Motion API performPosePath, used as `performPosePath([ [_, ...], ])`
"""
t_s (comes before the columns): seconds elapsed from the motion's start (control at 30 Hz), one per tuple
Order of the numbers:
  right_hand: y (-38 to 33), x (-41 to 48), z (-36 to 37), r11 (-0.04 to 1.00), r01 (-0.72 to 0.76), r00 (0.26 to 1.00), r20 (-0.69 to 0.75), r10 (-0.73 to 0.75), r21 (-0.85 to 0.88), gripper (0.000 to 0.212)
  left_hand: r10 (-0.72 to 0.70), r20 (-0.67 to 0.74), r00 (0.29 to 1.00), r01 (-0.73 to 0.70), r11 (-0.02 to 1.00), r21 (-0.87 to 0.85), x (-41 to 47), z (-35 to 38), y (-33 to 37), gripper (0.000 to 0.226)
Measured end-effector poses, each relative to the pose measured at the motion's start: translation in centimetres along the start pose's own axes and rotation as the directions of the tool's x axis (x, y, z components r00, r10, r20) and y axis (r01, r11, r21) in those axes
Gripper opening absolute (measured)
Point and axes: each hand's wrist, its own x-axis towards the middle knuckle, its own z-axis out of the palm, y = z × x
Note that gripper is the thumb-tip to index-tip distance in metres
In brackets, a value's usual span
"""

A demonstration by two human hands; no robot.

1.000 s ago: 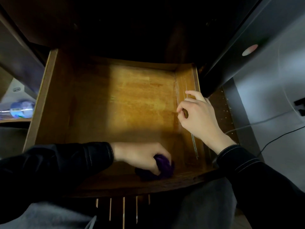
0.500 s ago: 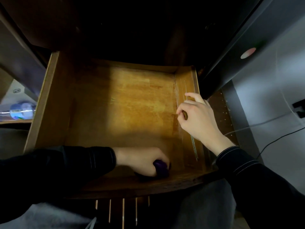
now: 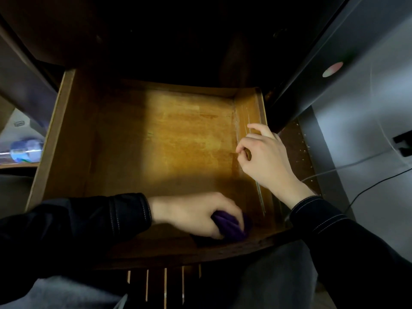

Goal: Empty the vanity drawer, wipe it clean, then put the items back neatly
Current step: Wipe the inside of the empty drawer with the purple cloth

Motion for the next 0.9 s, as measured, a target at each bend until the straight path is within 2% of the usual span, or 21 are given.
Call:
performPosePath([
  [0.07, 0.0, 0.0, 0.0, 1.000, 0.006, 1.000, -0.006, -0.006, 0.002, 0.011, 0.006, -0.044, 0.999, -0.008, 0.999, -0.047, 0.3, 0.3, 0.1, 0.037],
  [0.1, 0.0, 0.0, 0.0, 1.000, 0.005, 1.000, -0.006, -0.005, 0.004, 0.011, -0.040, -0.057, 0.998, 0.039, 0.999, -0.028, 0.5, 0.6, -0.2, 0.034],
  [0.17, 0.0, 0.0, 0.0, 1.000, -0.001, 1.000, -0.003, 0.001, 0.006, 0.011, -0.229, -0.013, 0.973, 0.229, 0.971, 0.075, 0.8, 0.9, -1.1, 0.026],
  [0.2, 0.0, 0.0, 0.0, 1.000, -0.002, 1.000, -0.001, 0.002, 0.007, 0.011, -0.347, 0.032, 0.937, 0.339, 0.930, 0.140, 0.9, 0.9, -1.6, 0.023],
  [0.27, 0.0, 0.0, 0.0, 1.000, -0.001, 1.000, -0.001, 0.001, 0.005, 0.012, -0.458, 0.097, 0.884, 0.430, 0.876, 0.218, 0.7, 0.5, -1.9, 0.023],
  [0.33, 0.0, 0.0, 0.0, 1.000, 0.000, 1.000, -0.008, 0.000, 0.007, 0.011, -0.394, 0.118, 0.912, 0.372, 0.912, 0.171, 0.4, -0.2, -1.6, 0.028],
  [0.43, 0.0, 0.1, 0.0, 1.000, 0.001, 1.000, -0.013, -0.001, 0.009, 0.011, -0.238, 0.053, 0.970, 0.238, 0.971, 0.001, 0.3, -0.4, -0.7, 0.036],
  [0.5, 0.0, 0.1, 0.0, 1.000, 0.001, 1.000, -0.008, -0.001, 0.003, 0.011, -0.268, 0.009, 0.963, 0.268, 0.964, 0.003, 0.8, 0.5, -1.4, 0.036],
  [0.63, -0.1, 0.0, -0.1, 1.000, -0.008, 1.000, 0.012, 0.008, -0.004, 0.012, -0.431, 0.063, 0.900, 0.416, 0.893, 0.171, 2.6, 1.7, -2.2, 0.026],
  [0.73, -0.1, 0.0, -0.1, 1.000, -0.006, 1.000, 0.011, 0.006, -0.006, 0.011, -0.376, 0.097, 0.921, 0.356, 0.917, 0.180, 2.8, 0.5, -1.2, 0.033],
  [0.83, -0.1, 0.1, -0.1, 1.000, -0.005, 1.000, 0.009, 0.005, 0.003, 0.011, -0.291, 0.120, 0.949, 0.289, 0.957, 0.042, 2.2, -0.6, -0.7, 0.038],
  [0.9, 0.0, 0.1, -0.1, 1.000, -0.010, 1.000, 0.006, 0.010, 0.013, 0.011, -0.322, 0.090, 0.943, 0.320, 0.947, 0.036, 2.4, -0.2, -1.0, 0.037],
])
